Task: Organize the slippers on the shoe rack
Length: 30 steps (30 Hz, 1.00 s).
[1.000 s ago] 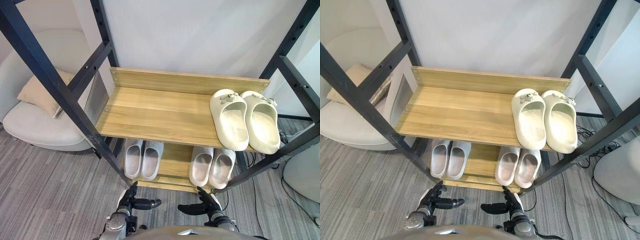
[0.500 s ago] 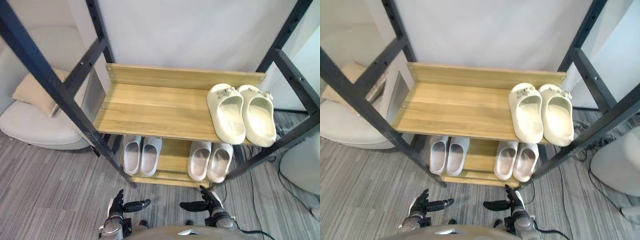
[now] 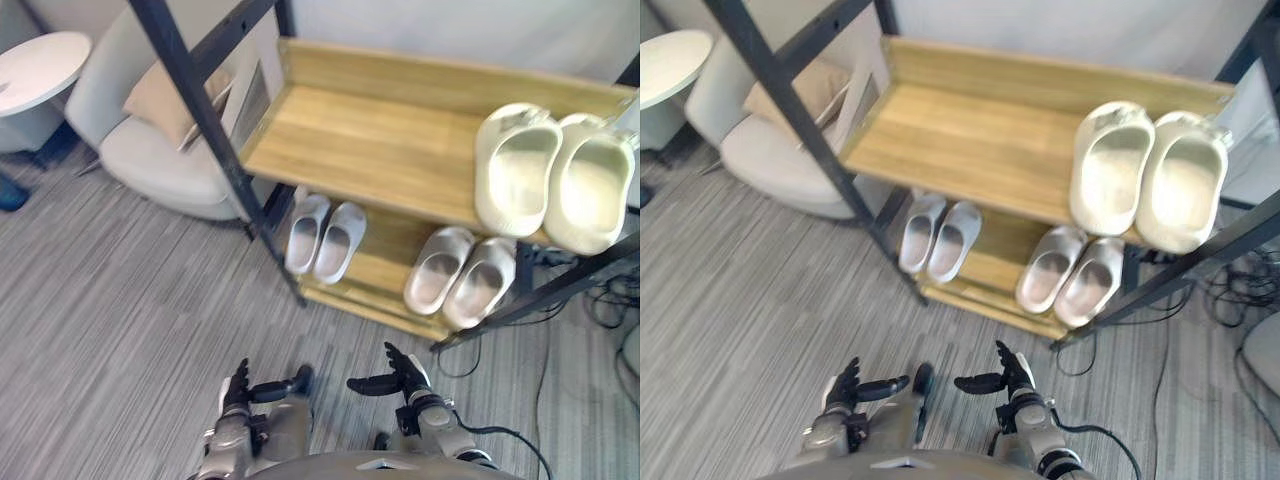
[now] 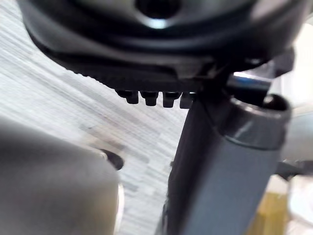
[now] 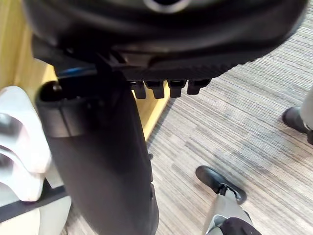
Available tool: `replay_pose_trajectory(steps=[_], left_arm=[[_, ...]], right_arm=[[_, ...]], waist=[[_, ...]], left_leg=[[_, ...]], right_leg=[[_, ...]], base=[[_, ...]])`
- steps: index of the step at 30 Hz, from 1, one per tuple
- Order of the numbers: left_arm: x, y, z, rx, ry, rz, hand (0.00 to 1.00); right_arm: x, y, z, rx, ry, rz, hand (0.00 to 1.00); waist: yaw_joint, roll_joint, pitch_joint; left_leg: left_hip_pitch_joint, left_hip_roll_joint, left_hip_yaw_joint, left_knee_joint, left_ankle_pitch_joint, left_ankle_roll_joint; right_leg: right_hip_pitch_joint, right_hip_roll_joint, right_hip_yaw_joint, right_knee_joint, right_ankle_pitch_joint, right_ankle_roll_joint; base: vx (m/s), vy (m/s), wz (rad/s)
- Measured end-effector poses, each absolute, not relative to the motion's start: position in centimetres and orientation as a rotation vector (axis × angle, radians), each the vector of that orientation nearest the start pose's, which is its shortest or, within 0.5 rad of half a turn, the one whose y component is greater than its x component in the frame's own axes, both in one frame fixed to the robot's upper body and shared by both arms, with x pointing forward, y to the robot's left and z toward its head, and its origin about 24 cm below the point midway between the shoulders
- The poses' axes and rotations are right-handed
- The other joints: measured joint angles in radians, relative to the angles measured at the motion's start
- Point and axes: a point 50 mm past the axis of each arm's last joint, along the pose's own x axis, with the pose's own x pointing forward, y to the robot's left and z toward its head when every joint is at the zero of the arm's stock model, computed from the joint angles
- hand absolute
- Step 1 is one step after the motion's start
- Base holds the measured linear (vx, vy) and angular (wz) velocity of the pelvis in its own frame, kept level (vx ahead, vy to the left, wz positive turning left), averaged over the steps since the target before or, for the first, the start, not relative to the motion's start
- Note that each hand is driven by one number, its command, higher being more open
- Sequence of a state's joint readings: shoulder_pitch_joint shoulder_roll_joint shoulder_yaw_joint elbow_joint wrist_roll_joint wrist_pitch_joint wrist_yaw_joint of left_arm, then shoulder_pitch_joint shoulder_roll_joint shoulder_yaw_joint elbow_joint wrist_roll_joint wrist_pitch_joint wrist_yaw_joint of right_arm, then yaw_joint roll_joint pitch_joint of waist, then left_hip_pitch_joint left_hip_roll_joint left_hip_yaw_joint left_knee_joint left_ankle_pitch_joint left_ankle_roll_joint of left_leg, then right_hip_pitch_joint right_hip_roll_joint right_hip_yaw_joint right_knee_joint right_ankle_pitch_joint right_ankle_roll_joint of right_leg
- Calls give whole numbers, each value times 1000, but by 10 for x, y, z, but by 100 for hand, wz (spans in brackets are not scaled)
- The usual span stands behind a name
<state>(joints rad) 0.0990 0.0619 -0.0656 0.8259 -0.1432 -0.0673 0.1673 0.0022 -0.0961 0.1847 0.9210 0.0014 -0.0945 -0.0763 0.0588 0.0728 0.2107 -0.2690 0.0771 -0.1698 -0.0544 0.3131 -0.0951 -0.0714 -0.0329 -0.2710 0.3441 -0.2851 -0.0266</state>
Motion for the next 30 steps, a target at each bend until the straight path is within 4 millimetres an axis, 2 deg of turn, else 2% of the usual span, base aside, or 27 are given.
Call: replay_pose_trajectory(steps=[1,2,3,4,6,7,8,9,10,11,12,13,15,17,18,19,20,21,22,23,24,25,26,27,28,29,30], left_arm=[[141,174,-136,19,852,201,100],[143,174,-135,21,844,199,100],[150,174,-132,23,826,194,100],[151,175,-132,33,821,190,100],[150,174,-133,46,828,179,100],[149,174,-133,49,831,175,100],[148,172,-135,59,840,157,100],[147,168,-136,65,847,134,100],[146,163,-137,67,851,111,100],[146,161,-138,75,858,98,100],[144,162,-139,81,863,97,100],[141,163,-140,86,871,98,100],[137,164,-141,96,880,97,100],[133,166,-142,99,891,103,100],[130,168,-143,105,899,108,100],[129,169,-144,104,902,111,100],[129,169,-144,104,902,112,100],[128,176,-143,113,902,128,100],[127,179,-144,119,905,134,100],[126,179,-144,120,907,135,100],[126,184,-143,130,905,141,100],[125,186,-143,134,904,149,100],[124,187,-143,135,908,153,100],[125,190,-143,138,907,173,100],[123,192,-144,130,913,196,100],[122,192,-144,128,919,202,100],[121,192,-146,123,930,206,100]], right_arm=[[155,-167,-136,-186,838,26,100],[154,-171,-137,-177,843,-2,100],[153,-182,-136,-174,845,-54,100],[151,-188,-136,-183,849,-68,100],[145,-190,-136,-183,846,-76,100],[144,-189,-135,-178,840,-75,100],[145,-184,-132,-163,818,-65,100],[148,-181,-130,-154,802,-60,100],[151,-180,-128,-149,785,-58,100],[154,-174,-127,-133,773,-50,100],[153,-169,-127,-117,771,-43,100],[153,-159,-126,-88,759,-27,100],[152,-149,-126,-64,754,-3,100],[152,-143,-126,-57,756,25,100],[153,-142,-126,-54,758,24,100],[153,-143,-126,-54,758,24,100],[153,-143,-126,-54,758,24,100],[150,-142,-127,-52,771,26,100],[149,-141,-128,-55,778,33,100],[148,-142,-129,-56,780,33,100],[146,-144,-129,-58,788,27,100],[146,-145,-129,-64,788,27,100],[147,-146,-129,-65,786,27,100],[148,-146,-128,-72,777,36,100],[151,-143,-126,-77,762,56,100],[151,-142,-125,-79,757,62,100],[151,-141,-124,-80,751,73,100]], waist=[[-13,-4,6],[-18,-10,8],[-22,-37,24],[-24,-45,28],[-30,-39,25],[-31,-37,24],[-46,-37,23],[-60,-34,21],[-68,-25,17],[-70,-31,10],[-68,-40,-2],[-68,-44,-13],[-67,-52,-26],[-65,-45,-34],[-62,-39,-38],[-63,-40,-38],[-63,-40,-37],[-61,-61,-35],[-62,-75,-30],[-63,-80,-28],[-64,-90,-25],[-65,-95,-23],[-69,-94,-25],[-72,-89,-26],[-70,-86,-25],[-72,-85,-25],[-76,-84,-24]], left_leg=[[-18,-19,105,51,-35,24],[-31,-40,155,101,-77,49],[-36,-68,235,215,-173,68],[-27,-67,282,298,-257,65],[20,-28,339,377,-363,59],[40,-9,364,391,-390,52],[107,48,454,402,-438,48],[147,72,508,363,-442,47],[172,71,520,300,-435,33],[192,46,509,221,-411,26],[201,29,494,178,-384,19],[231,2,467,104,-347,33],[261,-24,434,46,-319,50],[282,-49,399,12,-303,68],[291,-66,376,2,-302,75],[297,-82,354,6,-318,97],[298,-83,354,7,-318,97],[308,-116,322,15,-349,116],[324,-138,293,31,-367,129],[325,-141,282,40,-374,132],[325,-159,237,86,-404,144],[326,-164,178,137,-429,164],[327,-152,122,173,-452,173],[306,-125,59,211,-483,180],[304,-104,2,216,-488,174],[304,-98,-21,215,-490,173],[312,-90,-89,213,-497,169]], right_leg=[[-15,-22,-56,-1,11,-11],[-30,-45,-85,1,16,-12],[-53,-88,-124,2,36,-15],[-64,-110,-161,-17,61,-14],[-64,-120,-225,-48,93,-9],[-64,-122,-244,-51,98,-7],[-57,-142,-307,-42,102,1],[-45,-151,-348,-46,110,14],[-34,-150,-377,-57,120,31],[-13,-149,-407,-97,145,58],[-1,-148,-422,-133,170,64],[36,-141,-451,-198,205,73],[76,-142,-486,-243,233,90],[106,-152,-523,-253,244,103],[114,-179,-544,-219,225,115],[113,-224,-561,-144,186,129],[113,-227,-561,-142,185,129],[114,-306,-577,-9,126,148],[107,-368,-543,112,102,130],[103,-383,-523,147,102,124],[80,-411,-414,254,117,50],[30,-416,-270,384,175,-42],[-21,-389,-157,463,166,-13],[-59,-281,-70,434,60,32],[-107,-187,-8,396,17,26],[-128,-158,14,382,10,29],[-189,-80,65,332,6,32]], base=[[-291,-81,137],[-244,-61,149],[-201,-44,132],[-182,-18,132],[-100,45,97],[-127,120,114],[-157,178,126],[-136,179,138],[-133,226,109],[-121,242,81],[-107,265,83],[-57,183,59],[-12,149,60],[26,131,62],[71,145,67],[86,150,47],[87,145,57],[105,112,62],[106,106,74],[129,123,84],[169,145,109],[196,120,152],[243,15,168],[259,-103,169],[265,-136,136],[296,-173,145],[337,-217,128]])
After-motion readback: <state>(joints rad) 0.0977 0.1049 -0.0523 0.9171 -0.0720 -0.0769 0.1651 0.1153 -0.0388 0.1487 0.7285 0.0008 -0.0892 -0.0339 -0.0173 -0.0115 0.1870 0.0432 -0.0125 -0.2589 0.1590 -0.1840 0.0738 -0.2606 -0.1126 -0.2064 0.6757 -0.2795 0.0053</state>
